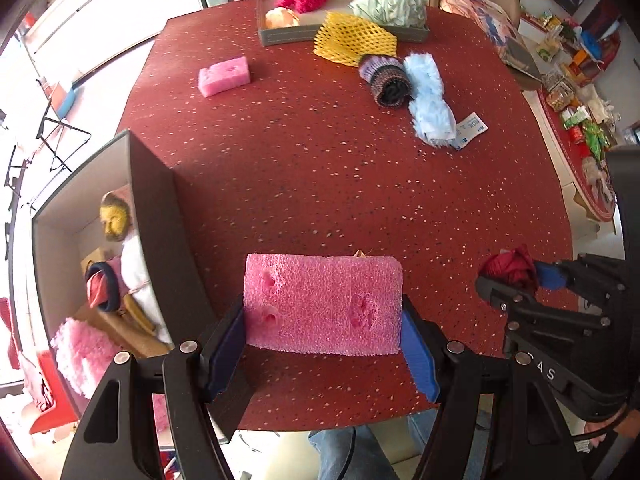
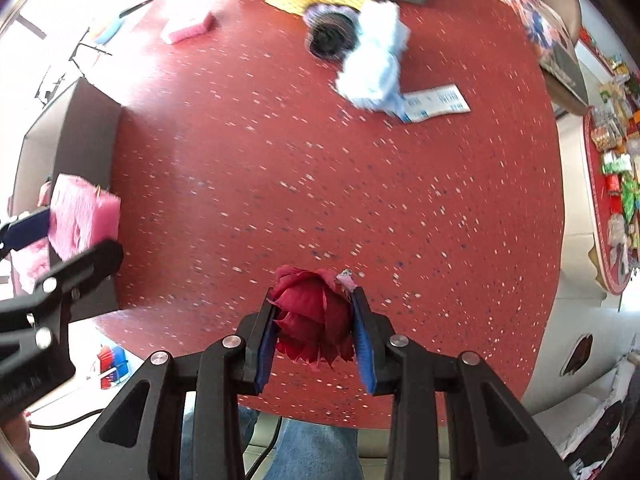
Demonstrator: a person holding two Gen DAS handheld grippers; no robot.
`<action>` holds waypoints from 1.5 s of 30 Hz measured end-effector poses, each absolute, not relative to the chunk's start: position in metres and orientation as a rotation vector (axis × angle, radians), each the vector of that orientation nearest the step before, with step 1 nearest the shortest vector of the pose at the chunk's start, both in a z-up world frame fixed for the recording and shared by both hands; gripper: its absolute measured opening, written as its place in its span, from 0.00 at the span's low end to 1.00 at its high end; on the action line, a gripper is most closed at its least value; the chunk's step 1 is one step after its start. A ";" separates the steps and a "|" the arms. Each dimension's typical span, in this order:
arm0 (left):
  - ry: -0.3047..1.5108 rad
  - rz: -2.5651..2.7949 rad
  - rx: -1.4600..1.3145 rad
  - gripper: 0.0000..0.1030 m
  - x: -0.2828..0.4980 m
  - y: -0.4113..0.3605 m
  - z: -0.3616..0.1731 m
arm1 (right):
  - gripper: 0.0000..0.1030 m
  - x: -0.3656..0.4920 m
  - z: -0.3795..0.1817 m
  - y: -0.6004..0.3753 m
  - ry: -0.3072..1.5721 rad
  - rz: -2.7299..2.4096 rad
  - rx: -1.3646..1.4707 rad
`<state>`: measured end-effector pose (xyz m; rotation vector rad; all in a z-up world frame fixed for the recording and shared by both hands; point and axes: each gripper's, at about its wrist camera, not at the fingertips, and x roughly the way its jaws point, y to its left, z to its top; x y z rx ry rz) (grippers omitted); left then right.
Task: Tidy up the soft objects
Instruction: 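Carry the pink sponge and red rose over the white box with both tools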
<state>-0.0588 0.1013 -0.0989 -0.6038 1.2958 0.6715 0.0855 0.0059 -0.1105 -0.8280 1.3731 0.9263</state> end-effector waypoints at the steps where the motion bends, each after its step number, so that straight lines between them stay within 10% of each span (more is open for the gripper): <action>1: 1.287 0.678 -0.608 0.69 -0.064 0.102 -0.096 | 0.36 0.081 -0.108 0.011 1.363 0.934 -0.833; 45: 1.012 1.201 -0.903 0.69 -0.278 0.189 -0.074 | 0.36 -0.135 -0.049 0.212 1.108 1.411 -1.036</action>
